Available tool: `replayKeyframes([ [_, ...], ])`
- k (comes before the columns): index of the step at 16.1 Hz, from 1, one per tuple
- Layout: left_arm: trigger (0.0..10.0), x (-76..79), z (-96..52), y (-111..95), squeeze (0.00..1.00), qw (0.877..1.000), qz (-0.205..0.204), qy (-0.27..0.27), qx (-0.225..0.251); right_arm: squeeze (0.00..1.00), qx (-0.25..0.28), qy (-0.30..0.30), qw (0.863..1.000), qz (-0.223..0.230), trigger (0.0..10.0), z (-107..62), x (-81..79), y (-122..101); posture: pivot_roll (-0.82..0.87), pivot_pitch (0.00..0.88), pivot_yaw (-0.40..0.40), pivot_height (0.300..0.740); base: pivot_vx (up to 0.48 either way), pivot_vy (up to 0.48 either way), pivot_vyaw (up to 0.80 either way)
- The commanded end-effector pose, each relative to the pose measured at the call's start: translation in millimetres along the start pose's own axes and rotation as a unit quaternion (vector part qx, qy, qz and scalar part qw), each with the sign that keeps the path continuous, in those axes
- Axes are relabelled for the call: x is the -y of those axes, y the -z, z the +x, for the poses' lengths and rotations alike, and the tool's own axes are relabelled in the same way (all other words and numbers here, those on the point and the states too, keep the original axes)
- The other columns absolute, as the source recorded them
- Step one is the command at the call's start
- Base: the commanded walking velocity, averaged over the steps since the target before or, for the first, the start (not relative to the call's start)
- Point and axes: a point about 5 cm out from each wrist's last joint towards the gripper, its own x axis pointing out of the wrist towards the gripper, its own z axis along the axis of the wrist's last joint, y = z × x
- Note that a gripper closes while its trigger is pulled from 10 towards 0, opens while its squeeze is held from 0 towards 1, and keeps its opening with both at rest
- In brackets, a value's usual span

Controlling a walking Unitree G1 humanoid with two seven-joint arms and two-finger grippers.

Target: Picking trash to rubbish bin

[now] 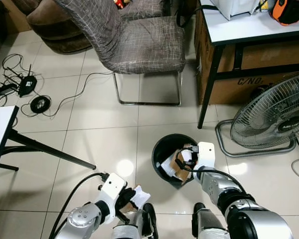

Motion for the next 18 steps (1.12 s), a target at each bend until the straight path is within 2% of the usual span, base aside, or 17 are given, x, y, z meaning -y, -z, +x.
replayKeyframes([
  [1, 0.0, 1.2, -4.1, 7.5, 0.00, 1.000, -0.005, -0.003, -0.012, 1.00, -0.014, -0.009, 1.000, 0.004, 10.0, 0.0, -5.6, 9.2, 0.01, 0.287, 0.200, 0.740, 0.000, 0.000, 0.00],
  [9, 0.0, 1.8, -2.3, 4.7, 0.00, 1.000, -0.005, -0.005, -0.006, 1.00, -0.005, -0.013, 1.000, 0.009, 10.0, 0.2, -6.0, 5.3, 0.00, 0.284, 0.195, 0.740, 0.000, 0.000, 0.00],
  [11, 0.0, 1.9, 0.3, -0.6, 0.00, 1.000, -0.010, -0.006, 0.009, 1.00, 0.006, -0.014, 1.000, -0.016, 10.0, 0.4, -6.8, 0.8, -0.01, 0.277, 0.185, 0.740, 0.000, 0.000, 0.00],
  [12, 0.0, 1.5, 4.4, -6.0, 0.00, 1.000, -0.011, -0.010, 0.019, 1.00, 0.012, -0.012, 0.999, -0.045, 10.0, 0.3, -6.0, -1.3, -0.02, 0.271, 0.178, 0.740, 0.000, 0.000, 0.00],
  [14, 0.0, 0.1, 9.1, -11.0, 0.00, 0.999, -0.014, -0.019, 0.027, 1.00, 0.018, -0.005, 0.998, -0.058, 10.0, -0.1, -2.0, -2.1, -0.03, 0.256, 0.165, 0.740, 0.000, 0.000, 0.00],
  [15, 0.2, -1.7, 12.9, -13.9, 0.00, 0.999, -0.014, -0.029, 0.032, 1.00, 0.023, -0.002, 0.998, -0.066, 10.0, -0.3, 0.8, -4.1, -0.05, 0.245, 0.156, 0.740, 0.000, 0.000, 0.00],
  [16, 1.4, -3.4, 16.6, -18.7, 0.00, 0.998, -0.018, -0.035, 0.042, 1.00, 0.032, 0.000, 0.996, -0.086, 10.0, -0.6, 2.8, -7.9, -0.06, 0.233, 0.147, 0.740, 0.000, 0.000, 0.00],
  [18, 1.3, -5.7, 21.2, -23.1, 0.00, 0.998, -0.022, -0.042, 0.050, 1.00, 0.045, -0.001, 0.994, -0.098, 10.0, -0.9, 4.1, -13.4, -0.08, 0.227, 0.141, 0.740, 0.000, 0.000, 0.00],
])
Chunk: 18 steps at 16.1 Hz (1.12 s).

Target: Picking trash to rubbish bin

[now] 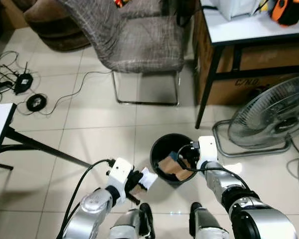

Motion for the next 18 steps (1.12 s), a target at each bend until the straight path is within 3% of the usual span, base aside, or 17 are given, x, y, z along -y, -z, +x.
replayKeyframes([
  [1, 1.1, -4.7, -3.7, 11.0, 0.00, 1.000, -0.011, -0.015, -0.015, 1.00, -0.005, -0.007, 1.000, -0.007, 10.0, -0.4, -4.6, 4.8, -0.09, 0.217, 0.134, 0.740, 0.000, 0.000, 0.00],
  [2, 1.0, -5.2, 1.3, 9.6, 0.00, 1.000, -0.011, -0.017, -0.013, 1.00, 0.004, -0.008, 1.000, -0.011, 10.0, -0.3, -2.8, 0.4, -0.11, 0.207, 0.128, 0.740, 0.000, 0.000, 0.00],
  [3, 1.6, -6.5, 7.5, 5.9, 0.00, 1.000, -0.010, -0.024, -0.006, 1.00, 0.019, -0.008, 1.000, -0.016, 10.0, -0.3, -0.8, -5.6, -0.12, 0.195, 0.118, 0.740, 0.000, 0.000, 0.00],
  [4, 7.7, -7.7, 12.3, 3.8, 0.00, 1.000, -0.009, -0.028, -0.004, 1.00, 0.031, -0.012, 0.999, -0.022, 10.0, -0.5, -0.3, -9.9, -0.13, 0.185, 0.112, 0.740, 0.000, 0.000, 0.00],
  [5, 10.0, -9.0, 16.2, 2.6, 0.00, 0.999, -0.010, -0.033, -0.003, 1.00, 0.043, -0.016, 0.998, -0.034, 10.0, -0.9, -0.7, -14.3, -0.14, 0.182, 0.109, 0.740, 0.000, 0.000, 0.00],
  [6, 10.0, -10.1, 18.9, 1.3, 0.00, 0.999, -0.011, -0.039, 0.000, 0.96, 0.061, -0.016, 0.997, -0.040, 10.0, -2.0, -0.7, -20.7, -0.15, 0.178, 0.106, 0.740, 0.000, 0.000, 0.00],
  [7, 10.0, -10.4, 20.4, 0.3, 0.00, 0.999, -0.012, -0.043, 0.002, 0.43, 0.068, -0.016, 0.997, -0.042, 10.0, -2.6, -0.1, -23.2, -0.16, 0.176, 0.103, 0.740, 0.000, 0.000, 0.00],
  [8, 10.0, -10.4, 23.4, -1.4, 0.00, 0.999, -0.016, -0.047, 0.007, 0.00, 0.072, -0.014, 0.997, -0.039, 10.0, -3.7, 1.5, -25.5, -0.16, 0.175, 0.102, 0.740, 0.000, 0.000, 0.00],
  [18, 10.0, -13.2, 30.5, 0.9, 0.00, 0.998, -0.017, -0.055, 0.001, 0.00, 0.075, -0.027, 0.996, -0.031, 10.0, -12.1, -3.5, -23.9, -0.17, 0.191, 0.116, 0.740, 0.000, 0.000, -0.68],
])
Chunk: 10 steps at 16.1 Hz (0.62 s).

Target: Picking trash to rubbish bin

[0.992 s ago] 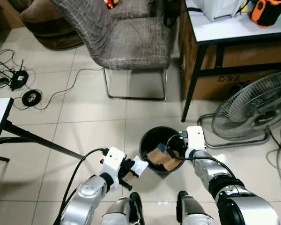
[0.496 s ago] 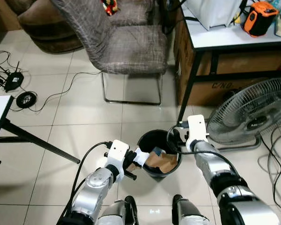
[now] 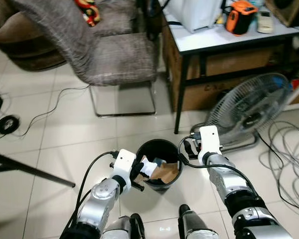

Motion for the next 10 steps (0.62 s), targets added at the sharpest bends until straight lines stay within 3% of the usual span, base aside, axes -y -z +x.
replayKeyframes([
  [1, 10.0, -2.6, -1.8, 5.5, 0.00, 1.000, 0.000, -0.010, -0.007, 0.00, -0.008, -0.007, 1.000, 0.000, 10.0, -1.8, -4.5, 4.7, -0.16, 0.192, 0.116, 0.740, 0.000, 0.000, -0.75],
  [10, 10.0, -8.2, -0.9, 6.3, 0.00, 0.999, 0.002, -0.034, -0.004, 0.00, -0.011, -0.010, 1.000, 0.005, 10.0, -3.6, -7.9, 2.6, -0.16, 0.198, 0.119, 0.740, 0.000, 0.000, -0.75],
])
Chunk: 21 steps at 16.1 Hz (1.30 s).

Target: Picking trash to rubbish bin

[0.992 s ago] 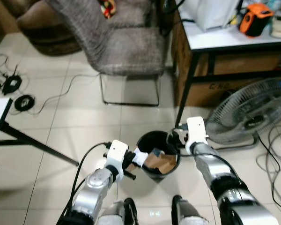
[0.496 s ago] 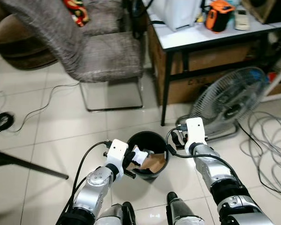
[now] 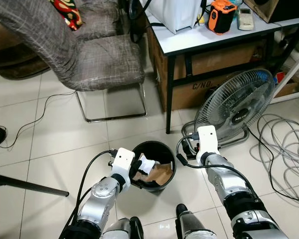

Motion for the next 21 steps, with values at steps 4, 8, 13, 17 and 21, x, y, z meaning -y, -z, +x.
replayKeyframes([
  [4, 10.0, -4.0, -1.2, 6.4, 0.00, 1.000, -0.012, -0.020, -0.008, 0.00, -0.010, -0.007, 1.000, 0.001, 10.0, -1.0, -4.1, 2.9, -0.16, 0.203, 0.114, 0.740, 0.000, 0.000, -0.75],
  [8, 10.0, -4.9, 0.2, 6.0, 0.00, 0.999, -0.021, -0.030, -0.006, 0.00, -0.007, -0.013, 1.000, -0.002, 10.0, -1.6, -5.8, 1.8, -0.16, 0.206, 0.111, 0.740, 0.000, 0.000, -0.37],
  [13, 10.0, -4.3, 0.6, 6.2, 0.00, 0.999, -0.028, -0.030, -0.006, 0.00, -0.015, -0.014, 1.000, -0.002, 10.0, -1.8, -5.6, 3.1, -0.17, 0.209, 0.109, 0.740, 0.000, 0.000, -0.47],
  [17, 10.0, -2.3, 1.3, 7.1, 0.00, 0.999, -0.030, -0.028, -0.008, 0.00, -0.017, -0.017, 1.000, -0.003, 10.0, -1.5, -6.6, 2.7, -0.17, 0.209, 0.108, 0.740, 0.000, 0.000, -0.77],
  [21, 10.0, 1.5, 3.6, 12.4, 0.00, 0.999, -0.031, -0.027, -0.016, 0.00, -0.020, -0.019, 1.000, -0.002, 10.0, -3.6, -8.2, 3.4, -0.18, 0.222, 0.112, 0.740, 0.000, 0.000, -0.77],
])
